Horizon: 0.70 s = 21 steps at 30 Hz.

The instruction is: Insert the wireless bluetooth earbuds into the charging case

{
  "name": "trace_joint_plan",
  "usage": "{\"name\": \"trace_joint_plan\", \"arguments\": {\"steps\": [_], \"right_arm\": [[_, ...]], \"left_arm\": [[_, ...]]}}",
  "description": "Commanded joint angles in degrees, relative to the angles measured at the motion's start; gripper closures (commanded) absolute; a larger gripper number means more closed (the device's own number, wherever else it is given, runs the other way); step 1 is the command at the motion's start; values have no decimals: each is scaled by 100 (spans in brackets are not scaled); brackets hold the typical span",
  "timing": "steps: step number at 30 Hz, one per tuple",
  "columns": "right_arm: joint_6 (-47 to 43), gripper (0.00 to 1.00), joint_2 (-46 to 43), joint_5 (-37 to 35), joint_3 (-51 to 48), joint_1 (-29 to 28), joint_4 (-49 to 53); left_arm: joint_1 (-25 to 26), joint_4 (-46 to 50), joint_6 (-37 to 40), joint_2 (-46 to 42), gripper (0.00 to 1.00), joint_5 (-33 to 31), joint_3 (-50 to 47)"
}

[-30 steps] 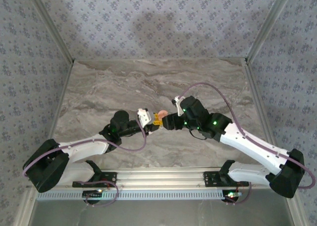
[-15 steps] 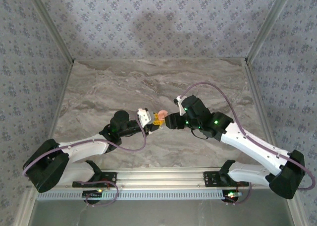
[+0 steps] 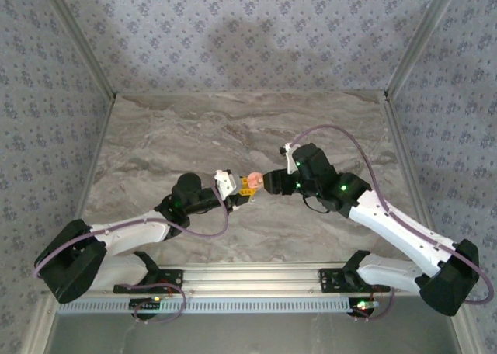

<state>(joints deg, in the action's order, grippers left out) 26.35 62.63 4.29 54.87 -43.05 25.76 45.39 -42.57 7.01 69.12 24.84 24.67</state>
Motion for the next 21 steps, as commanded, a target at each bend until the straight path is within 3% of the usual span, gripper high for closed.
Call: {"name": "trace_joint_plan", "arguments": {"steps": [1, 11, 21], "right_arm": [[-125, 43, -90, 256, -106, 78, -220], [-247, 41, -638, 1130, -266, 346, -506], [-229, 40, -143, 1363, -108, 332, -593]], "left_arm": [[16, -112, 52, -140, 88, 144, 3], [14, -94, 59, -122, 88, 134, 35], [14, -103, 55, -93, 88, 157, 63]]}}
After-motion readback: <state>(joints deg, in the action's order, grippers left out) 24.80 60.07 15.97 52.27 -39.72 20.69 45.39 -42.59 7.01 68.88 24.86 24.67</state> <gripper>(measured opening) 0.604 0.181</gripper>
